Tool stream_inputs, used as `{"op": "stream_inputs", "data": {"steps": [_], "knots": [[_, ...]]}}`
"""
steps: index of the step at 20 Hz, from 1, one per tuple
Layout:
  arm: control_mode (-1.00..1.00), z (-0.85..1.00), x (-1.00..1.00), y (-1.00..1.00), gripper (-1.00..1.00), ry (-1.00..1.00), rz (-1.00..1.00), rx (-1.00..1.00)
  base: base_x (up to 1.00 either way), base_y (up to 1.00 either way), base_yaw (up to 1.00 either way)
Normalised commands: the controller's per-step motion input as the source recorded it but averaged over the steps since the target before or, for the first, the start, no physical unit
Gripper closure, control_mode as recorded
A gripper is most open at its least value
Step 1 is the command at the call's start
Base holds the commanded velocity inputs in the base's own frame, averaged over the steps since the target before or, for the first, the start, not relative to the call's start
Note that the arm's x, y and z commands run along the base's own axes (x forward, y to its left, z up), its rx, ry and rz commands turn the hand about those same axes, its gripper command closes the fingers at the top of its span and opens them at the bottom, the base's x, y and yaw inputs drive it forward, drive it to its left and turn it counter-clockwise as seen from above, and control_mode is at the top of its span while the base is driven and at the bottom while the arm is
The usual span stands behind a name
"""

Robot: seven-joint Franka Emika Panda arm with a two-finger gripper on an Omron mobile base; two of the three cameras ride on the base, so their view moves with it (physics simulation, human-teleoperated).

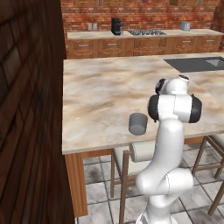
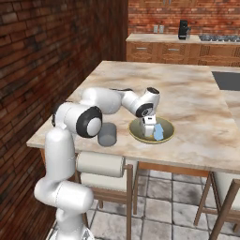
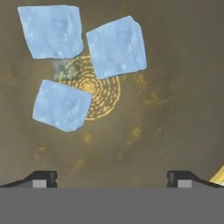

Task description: There are four ice cubes in the ice bowl. Place two ice cubes in each glass of water.

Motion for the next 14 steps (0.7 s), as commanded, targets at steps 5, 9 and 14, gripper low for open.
{"op": "stream_inputs", "data": {"steps": [5, 9, 14], "knots": [[-1.0, -0.33, 0.4, -0.05, -1.0, 0.0, 0.0, 0.0, 0.0, 0.0, 0.0], [-1.0, -0.34, 0.39, -0.05, -1.0, 0.0, 0.0, 0.0, 0.0, 0.0, 0.0], [-1.0, -0.31, 0.42, -0.08, -1.0, 0.0, 0.0, 0.0, 0.0, 0.0, 0.0]]}}
